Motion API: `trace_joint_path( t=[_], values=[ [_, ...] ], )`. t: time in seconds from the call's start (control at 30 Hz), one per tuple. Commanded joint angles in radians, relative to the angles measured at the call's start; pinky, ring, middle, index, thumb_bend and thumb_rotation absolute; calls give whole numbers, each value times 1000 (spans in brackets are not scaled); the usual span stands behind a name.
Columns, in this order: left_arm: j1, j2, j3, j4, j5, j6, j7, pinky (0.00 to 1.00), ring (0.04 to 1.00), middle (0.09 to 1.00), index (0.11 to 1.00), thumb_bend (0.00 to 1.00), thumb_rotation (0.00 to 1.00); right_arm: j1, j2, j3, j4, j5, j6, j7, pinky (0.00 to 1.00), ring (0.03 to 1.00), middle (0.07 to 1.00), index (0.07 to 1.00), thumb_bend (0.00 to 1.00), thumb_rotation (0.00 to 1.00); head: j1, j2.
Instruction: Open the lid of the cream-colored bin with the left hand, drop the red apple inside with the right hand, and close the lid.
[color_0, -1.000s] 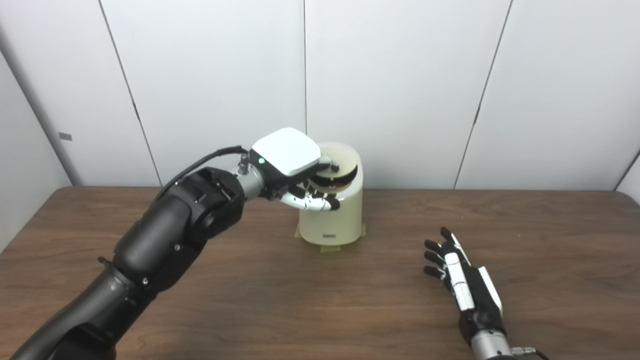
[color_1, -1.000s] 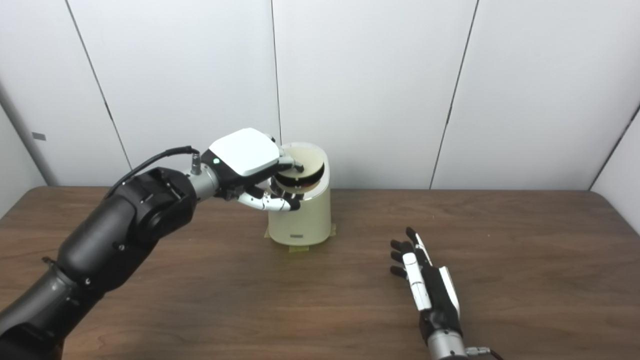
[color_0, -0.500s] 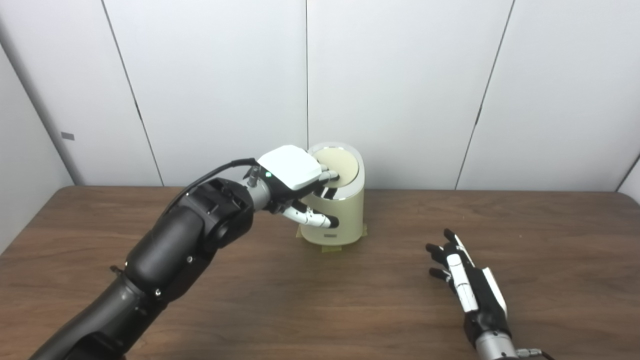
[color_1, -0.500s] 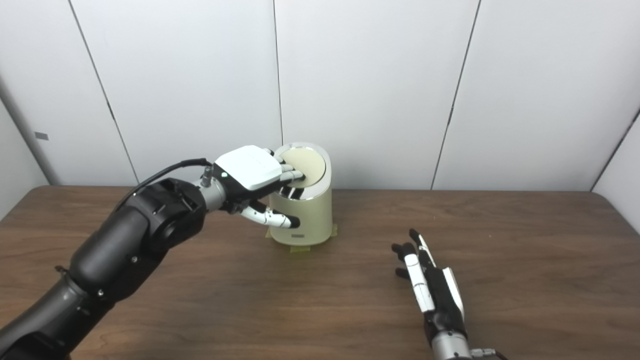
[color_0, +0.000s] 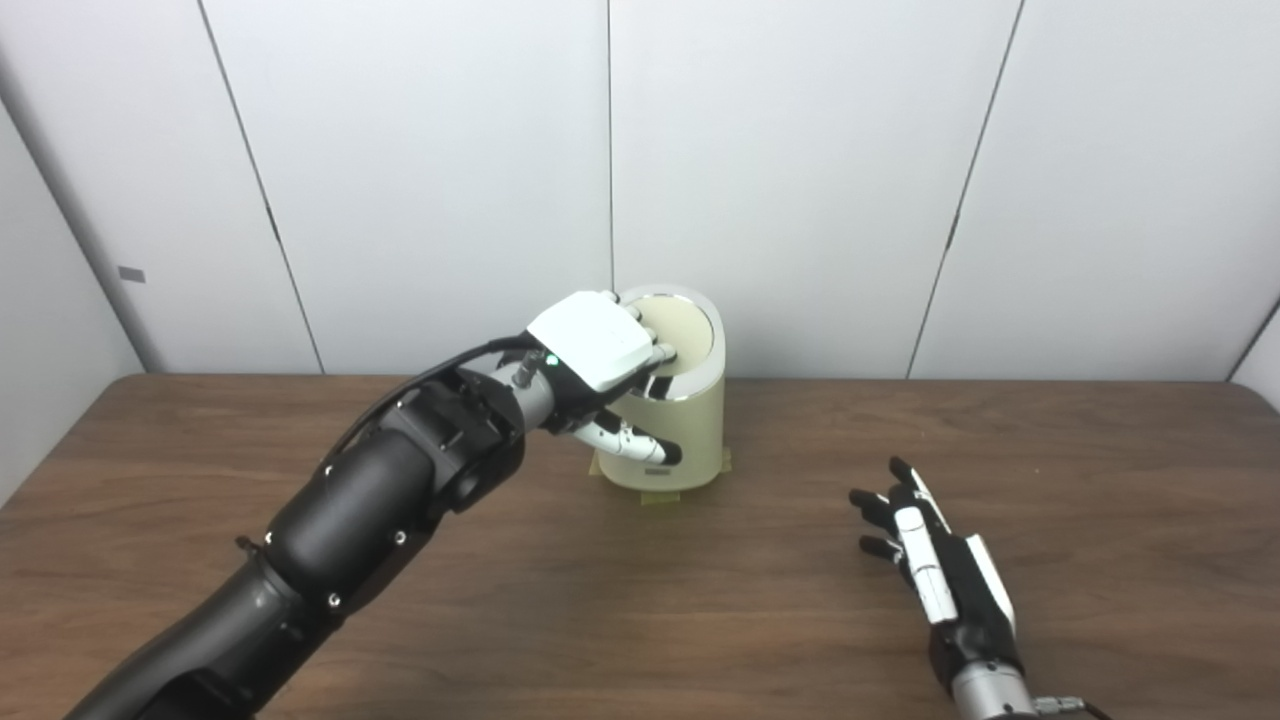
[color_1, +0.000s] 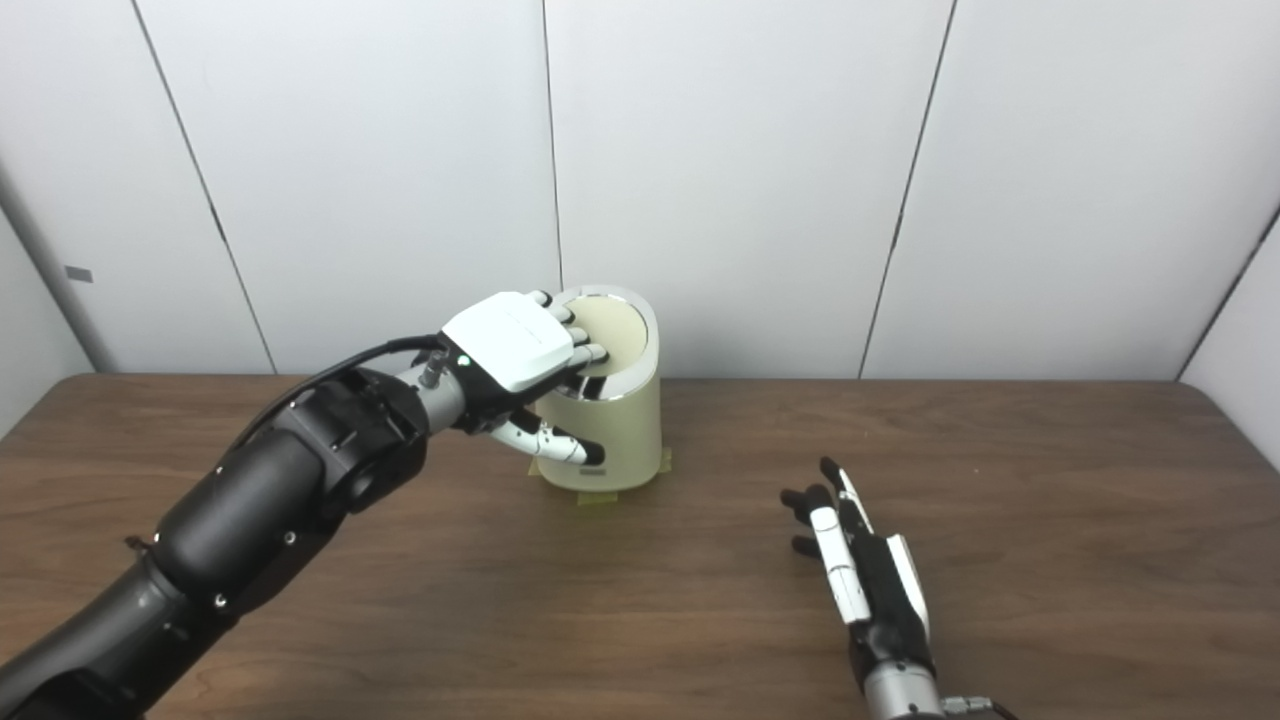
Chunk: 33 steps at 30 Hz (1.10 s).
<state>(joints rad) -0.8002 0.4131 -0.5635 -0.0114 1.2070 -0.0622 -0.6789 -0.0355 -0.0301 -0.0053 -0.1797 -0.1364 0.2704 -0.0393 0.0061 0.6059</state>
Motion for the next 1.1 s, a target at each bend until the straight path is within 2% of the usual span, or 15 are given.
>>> trace_joint_path(
  t=[0.0, 0.23, 0.33, 0.47, 0.53, 0.57, 0.67, 0.77, 0.87, 0.97, 1.0, 1.07],
  values=[
    [-11, 31, -2, 3, 16, -17, -24, 975, 950, 904, 883, 656, 1000, -34, 0, -5, -27, 1, -29, -8, 784, 865, 804, 952, 528, 1000, -1, 1],
    [-45, 32, 17, -6, -9, -22, -74, 999, 963, 920, 908, 652, 1000, -35, 5, -8, -27, 7, -26, -10, 786, 871, 807, 956, 509, 1000, 0, -1],
    [-52, 24, 71, -9, -66, -12, -43, 985, 945, 907, 900, 634, 1000, -36, 10, -10, -27, 9, -18, -11, 801, 878, 812, 957, 510, 1000, -4, -1],
    [-60, 14, 165, -13, -150, 8, 18, 973, 925, 902, 910, 593, 1000, -35, 11, -9, -26, 4, -25, -12, 774, 865, 805, 955, 520, 1000, -7, 1],
    [-62, 12, 217, -7, -197, 7, 68, 924, 904, 885, 898, 567, 997, -34, 12, -9, -29, 4, -19, -13, 784, 867, 806, 954, 525, 1000, -6, 2],
    [-62, 11, 235, -3, -216, 6, 87, 887, 897, 880, 893, 557, 964, -35, 12, -9, -29, 4, -18, -14, 788, 868, 805, 954, 525, 1000, -6, 2],
    [-67, 7, 322, 16, -298, 5, 187, 815, 875, 876, 890, 501, 927, -38, 11, -13, -26, 13, -22, -13, 788, 868, 809, 954, 519, 1000, -9, 1],
    [-56, -18, 404, 17, -389, 64, 232, 776, 876, 886, 898, 461, 911, -38, 12, -16, -32, 27, -23, -8, 789, 871, 812, 953, 516, 1000, -11, 1],
    [-27, -49, 471, -4, -493, 148, 230, 741, 870, 886, 895, 455, 924, -38, 11, -17, -32, 33, -33, -10, 787, 870, 820, 951, 511, 1000, -11, 1],
    [19, -79, 536, -59, -621, 270, 198, 817, 906, 904, 903, 457, 976, -35, 12, -23, -43, 50, -34, -8, 800, 870, 836, 948, 514, 1000, -11, 5],
    [40, -97, 568, -83, -684, 323, 188, 842, 913, 904, 902, 441, 974, -35, 13, -25, -45, 57, -37, -8, 803, 870, 842, 948, 514, 1000, -11, 5],
    [91, -113, 611, -130, -773, 389, 190, 860, 905, 907, 913, 457, 971, -35, 12, -30, -45, 73, -47, -4, 805, 865, 852, 948, 524, 1000, -12, 7]
  ],
)
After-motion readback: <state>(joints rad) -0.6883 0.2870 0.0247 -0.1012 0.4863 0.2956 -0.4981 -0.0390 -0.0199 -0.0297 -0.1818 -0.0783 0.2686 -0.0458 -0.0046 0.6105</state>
